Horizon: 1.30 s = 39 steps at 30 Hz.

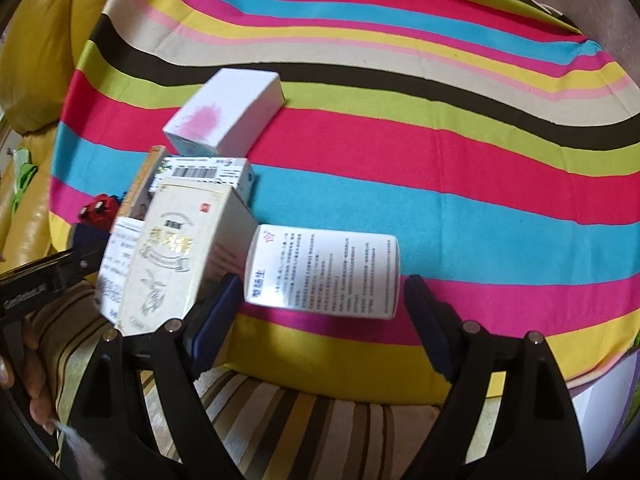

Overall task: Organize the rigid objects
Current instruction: 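Close left tool on the dark blue cube while right tool grasps the white printed box, then lift the blue cube and white box and carry both toward the storage box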

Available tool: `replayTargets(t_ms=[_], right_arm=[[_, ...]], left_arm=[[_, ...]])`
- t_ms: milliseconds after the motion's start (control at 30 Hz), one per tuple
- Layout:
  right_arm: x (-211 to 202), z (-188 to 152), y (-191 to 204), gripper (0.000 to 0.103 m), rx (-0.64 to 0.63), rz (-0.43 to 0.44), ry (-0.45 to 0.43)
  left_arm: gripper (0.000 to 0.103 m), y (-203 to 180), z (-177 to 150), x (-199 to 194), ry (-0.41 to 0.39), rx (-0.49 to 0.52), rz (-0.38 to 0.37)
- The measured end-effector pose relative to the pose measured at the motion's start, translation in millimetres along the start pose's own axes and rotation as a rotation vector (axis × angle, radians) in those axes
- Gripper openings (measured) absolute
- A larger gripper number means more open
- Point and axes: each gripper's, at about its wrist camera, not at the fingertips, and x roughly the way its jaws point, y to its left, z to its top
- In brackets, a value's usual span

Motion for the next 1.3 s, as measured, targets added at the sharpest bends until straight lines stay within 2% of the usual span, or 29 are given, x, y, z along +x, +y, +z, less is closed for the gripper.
replayTargets(t_ms=[167,233,267,733,1133,1300], right_arm=[[3.9,2.7,-4.6,0.084,0.025,-0.027,0.005],[4.3,2.2,-6.3,0.074,0.032,-0.030,0.007],[4.5,1.5,-7.8,0.073,0.038,-0.029,0.008],[-21.6,-15.3,-18.9,0.072,0.073,-0.033,-0.075],[-53.8,-34.1,-34.0,0.072,0.093,-0.038,-0.149],[-70.3,-47.0,-39.8,0.072,0.102,-0.052,-0.186]], left_arm=[[0.029,-8.1,0.7,4.2,0.002,0.001,0.009],[0.029,-6.3,-0.2,1.0,-0.004,-0.004,0.006],[0.029,-6.7,-0.1,0.4,-0.007,-0.007,0.004],[0.028,-24.0,-5.7,-16.7,-0.075,0.008,-0.003],[0.028,-32.1,-39.9,-57.4,-0.154,0.056,0.010],[0.028,-46.9,-44.8,-62.0,-0.165,0.082,0.009]])
